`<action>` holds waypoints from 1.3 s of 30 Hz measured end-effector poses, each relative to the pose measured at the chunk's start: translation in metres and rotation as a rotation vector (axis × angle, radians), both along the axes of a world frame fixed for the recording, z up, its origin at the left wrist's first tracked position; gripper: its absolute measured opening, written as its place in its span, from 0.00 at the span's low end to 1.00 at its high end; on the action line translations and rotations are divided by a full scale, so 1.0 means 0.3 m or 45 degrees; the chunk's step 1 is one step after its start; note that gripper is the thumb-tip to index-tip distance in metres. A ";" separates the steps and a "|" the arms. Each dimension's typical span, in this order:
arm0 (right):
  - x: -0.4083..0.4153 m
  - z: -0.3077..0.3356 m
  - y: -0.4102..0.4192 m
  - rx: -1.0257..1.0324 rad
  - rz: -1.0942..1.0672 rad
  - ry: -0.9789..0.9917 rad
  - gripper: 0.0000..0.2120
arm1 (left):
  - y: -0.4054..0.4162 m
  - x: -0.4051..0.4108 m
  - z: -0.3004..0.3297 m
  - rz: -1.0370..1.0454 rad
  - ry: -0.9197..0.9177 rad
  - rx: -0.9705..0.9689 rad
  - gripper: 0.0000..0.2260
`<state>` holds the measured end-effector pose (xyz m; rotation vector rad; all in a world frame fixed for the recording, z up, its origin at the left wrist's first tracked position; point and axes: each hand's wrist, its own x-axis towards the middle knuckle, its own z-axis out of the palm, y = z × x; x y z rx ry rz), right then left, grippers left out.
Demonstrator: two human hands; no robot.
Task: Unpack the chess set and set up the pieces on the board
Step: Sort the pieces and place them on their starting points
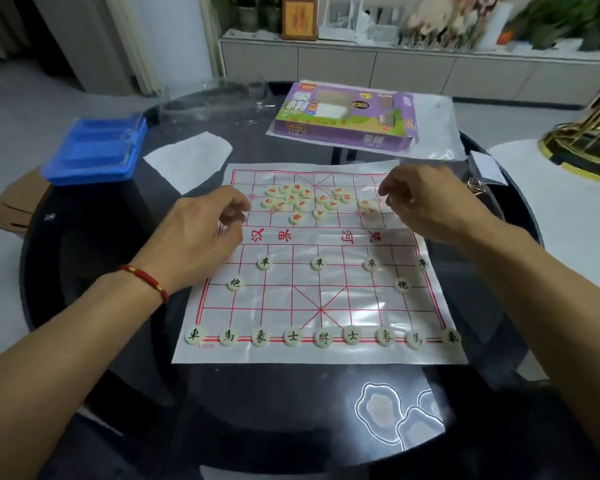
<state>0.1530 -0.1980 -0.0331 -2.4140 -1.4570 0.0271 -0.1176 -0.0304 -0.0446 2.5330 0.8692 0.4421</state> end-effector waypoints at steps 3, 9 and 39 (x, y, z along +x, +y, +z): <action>0.022 -0.016 0.005 -0.039 -0.021 -0.041 0.11 | 0.008 0.052 0.002 -0.006 0.103 0.008 0.09; 0.019 -0.031 0.010 -0.173 0.015 -0.099 0.14 | 0.016 0.039 -0.029 -0.027 0.132 0.053 0.09; 0.047 -0.055 0.002 -0.082 0.016 0.122 0.13 | 0.031 0.088 -0.043 -0.018 0.044 0.113 0.10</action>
